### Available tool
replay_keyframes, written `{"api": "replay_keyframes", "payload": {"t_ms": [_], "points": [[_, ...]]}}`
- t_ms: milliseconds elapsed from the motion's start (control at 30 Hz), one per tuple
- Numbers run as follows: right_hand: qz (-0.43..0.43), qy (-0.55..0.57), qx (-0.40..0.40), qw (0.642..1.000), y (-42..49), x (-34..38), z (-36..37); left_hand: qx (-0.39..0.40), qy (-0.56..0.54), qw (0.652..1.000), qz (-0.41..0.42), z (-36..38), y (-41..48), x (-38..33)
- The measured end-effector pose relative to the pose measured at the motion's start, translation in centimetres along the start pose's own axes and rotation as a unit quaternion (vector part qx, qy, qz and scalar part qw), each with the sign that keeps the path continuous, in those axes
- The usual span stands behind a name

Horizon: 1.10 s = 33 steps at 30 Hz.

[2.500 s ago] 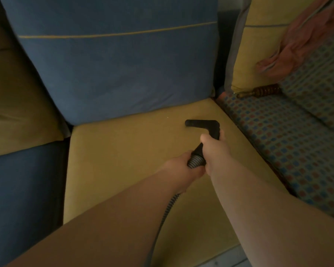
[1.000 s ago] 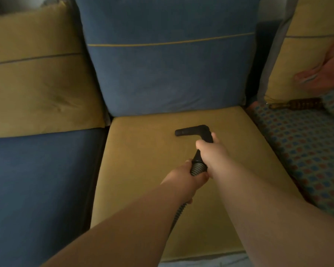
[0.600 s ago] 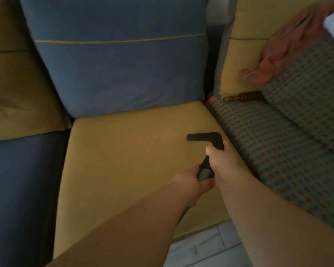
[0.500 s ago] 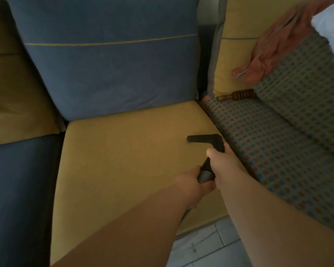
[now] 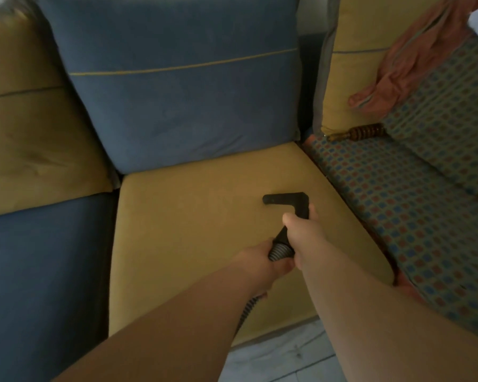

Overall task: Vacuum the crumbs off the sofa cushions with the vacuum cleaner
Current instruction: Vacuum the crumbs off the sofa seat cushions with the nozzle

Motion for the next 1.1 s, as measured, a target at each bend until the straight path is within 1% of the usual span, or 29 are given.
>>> {"api": "replay_keyframes", "payload": {"t_ms": [167, 300, 467, 567, 667, 900, 1100], "points": [[0.008, -0.013, 0.018, 1.000, -1.4, -1.1, 2.4, -0.005, -0.008, 1.000, -0.006, -1.6, -2.6, 1.1], [-0.002, -0.025, 0.042, 0.999, -2.4, -1.7, 4.4, -0.018, -0.012, 1.000, -0.004, -3.1, -4.5, 2.1], [0.007, -0.010, 0.058, 0.998, -3.0, -2.1, 5.6, -0.024, 0.004, 1.000, -0.001, -4.4, -5.2, 2.6], [0.007, -0.012, 0.057, 0.998, -2.5, -0.9, 5.4, -0.018, 0.020, 1.000, 0.005, -4.8, -4.2, 1.6], [0.006, -0.021, 0.039, 0.999, -1.2, 1.1, 5.0, -0.020, 0.015, 1.000, 0.007, -5.2, -2.2, 0.2], [0.011, 0.014, 0.029, 0.999, 2.6, 4.3, 4.4, -0.003, 0.034, 0.999, 0.006, -5.7, 2.6, -1.9], [0.002, 0.005, 0.013, 1.000, 5.8, 7.0, 3.7, -0.004, 0.021, 1.000, 0.016, -5.4, 6.6, -3.3]]}}
Point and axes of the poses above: each hand's wrist, its own y-axis towards the middle knuckle, its own z-axis out of the palm, x = y × z, the point moved 5 cm from there along y, towards the middle knuckle, and after that the axes turned 10 degrees about z, right-handed, at the moved point
